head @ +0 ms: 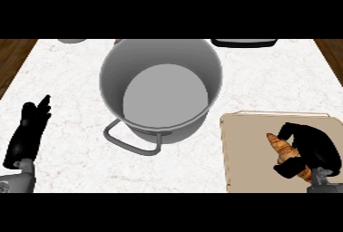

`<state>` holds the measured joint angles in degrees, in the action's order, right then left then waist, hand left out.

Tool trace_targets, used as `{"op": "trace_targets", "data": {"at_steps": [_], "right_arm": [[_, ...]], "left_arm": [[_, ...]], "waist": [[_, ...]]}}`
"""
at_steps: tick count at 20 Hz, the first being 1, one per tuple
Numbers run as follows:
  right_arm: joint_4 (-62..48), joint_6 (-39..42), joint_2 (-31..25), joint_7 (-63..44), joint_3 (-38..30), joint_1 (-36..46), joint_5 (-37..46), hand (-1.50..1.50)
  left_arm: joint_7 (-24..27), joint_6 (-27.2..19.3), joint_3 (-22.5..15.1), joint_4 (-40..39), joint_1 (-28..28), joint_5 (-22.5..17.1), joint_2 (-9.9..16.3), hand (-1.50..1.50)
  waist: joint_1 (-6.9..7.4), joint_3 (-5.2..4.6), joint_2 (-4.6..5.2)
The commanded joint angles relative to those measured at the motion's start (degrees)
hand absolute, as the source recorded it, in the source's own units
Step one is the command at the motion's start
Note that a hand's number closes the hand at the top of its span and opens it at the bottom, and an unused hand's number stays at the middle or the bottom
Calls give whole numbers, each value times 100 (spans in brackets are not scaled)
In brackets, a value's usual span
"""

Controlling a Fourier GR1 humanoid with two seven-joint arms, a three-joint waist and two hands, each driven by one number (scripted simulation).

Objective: Pick the croissant from the tray and place it in the pot

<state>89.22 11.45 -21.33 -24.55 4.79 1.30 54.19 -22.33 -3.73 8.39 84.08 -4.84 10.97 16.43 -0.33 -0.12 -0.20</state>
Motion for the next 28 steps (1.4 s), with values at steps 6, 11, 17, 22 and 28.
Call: {"op": "trace_targets", "data": {"at_steps": [6, 11, 17, 22, 28], "right_arm": [[1903, -387, -74, -312, 220, -720, 808, 150], [3471, -432, -78, -247, -22, -562, 473, 150], [4596, -323, 396, -693, 270, 556, 347, 150], [5021, 462, 564, -1656, 921, 1690, 923, 150], [3813, 1562, 1239, -2622, 963, 3834, 301, 150]], "left_arm": [[50, 171, 207, -341, -189, -81, 118, 0], [-8, 71, 65, -35, 8, 22, -22, 0], [-12, 121, 186, -214, -249, -52, 61, 0], [93, 120, 70, -233, -214, 67, -14, 0], [1, 161, 109, -147, -115, 48, -36, 0]], "waist": [[-22, 9, 10], [-55, 9, -18], [24, 4, 8], [50, -1, 10], [87, 2, 13]]}}
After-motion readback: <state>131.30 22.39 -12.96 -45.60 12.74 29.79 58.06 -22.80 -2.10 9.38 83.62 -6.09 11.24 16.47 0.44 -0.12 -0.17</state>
